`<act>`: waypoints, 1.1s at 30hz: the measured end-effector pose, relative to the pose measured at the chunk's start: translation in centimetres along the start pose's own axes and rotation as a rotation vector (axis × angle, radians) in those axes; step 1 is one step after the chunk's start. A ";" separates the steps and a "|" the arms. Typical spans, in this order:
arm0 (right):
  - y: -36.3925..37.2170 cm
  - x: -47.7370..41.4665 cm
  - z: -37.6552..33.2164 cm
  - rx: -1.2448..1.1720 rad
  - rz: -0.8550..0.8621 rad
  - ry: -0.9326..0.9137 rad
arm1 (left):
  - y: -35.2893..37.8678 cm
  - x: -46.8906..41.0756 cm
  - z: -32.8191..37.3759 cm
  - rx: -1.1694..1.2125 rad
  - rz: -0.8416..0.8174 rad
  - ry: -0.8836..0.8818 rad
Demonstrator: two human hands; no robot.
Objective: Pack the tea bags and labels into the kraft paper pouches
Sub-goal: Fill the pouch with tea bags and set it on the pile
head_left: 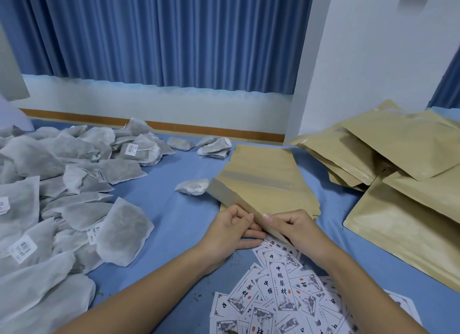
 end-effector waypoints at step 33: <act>1.9 0.8 -2.4 0.653 0.088 -0.204 | -0.3 0.6 0.1 -0.211 0.118 -0.008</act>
Point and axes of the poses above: each hand's wrist, its own x-axis away from the middle knuckle, its own y-axis out of the palm, z = x × y, the point moved 7 cm from there along -x, towards the middle knuckle, and after that the axes turned 2 degrees about z, right-handed, at the moved point
